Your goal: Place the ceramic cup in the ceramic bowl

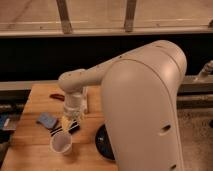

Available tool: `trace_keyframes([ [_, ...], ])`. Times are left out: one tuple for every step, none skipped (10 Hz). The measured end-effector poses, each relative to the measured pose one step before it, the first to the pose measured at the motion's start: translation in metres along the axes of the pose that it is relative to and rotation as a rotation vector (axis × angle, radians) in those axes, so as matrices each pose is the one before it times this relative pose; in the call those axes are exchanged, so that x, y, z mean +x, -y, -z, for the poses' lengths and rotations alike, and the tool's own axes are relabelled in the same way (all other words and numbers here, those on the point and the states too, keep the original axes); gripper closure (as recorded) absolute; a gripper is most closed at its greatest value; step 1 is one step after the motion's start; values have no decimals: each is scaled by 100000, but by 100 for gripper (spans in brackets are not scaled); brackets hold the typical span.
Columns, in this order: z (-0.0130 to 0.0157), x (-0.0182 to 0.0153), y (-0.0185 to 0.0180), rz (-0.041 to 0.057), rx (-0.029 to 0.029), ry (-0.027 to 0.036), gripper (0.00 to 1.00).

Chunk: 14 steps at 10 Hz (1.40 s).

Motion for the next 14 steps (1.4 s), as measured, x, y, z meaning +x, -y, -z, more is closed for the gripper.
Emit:
trace_keyframes([
  [-261,273,-1100,1831,-1955,-394,48],
  [-131,105,-659,1103,-979,-10,48],
  [-128,15,-491,980,-889,-6,48],
  [-305,63,-635,889,-1479,-35,48],
  [-542,140,-588,244,-1386,-323,48],
  [-950,27,-496,187,-2364,-549,48],
  [-910,58,48,-909,-4020,-333,48],
  [-943,150,701,-2171,-5004,-276,50],
  [-573,36,280,-1012,-2456,-398,56],
  [-267,27,-4,-154,-422,-460,66],
  [-38,217,-20,-227,270,-476,78],
  [8,92,121,-157,109,-69,87],
  [177,8,33,353,515,-148,95],
  [215,-34,-221,1124,905,-209,100],
])
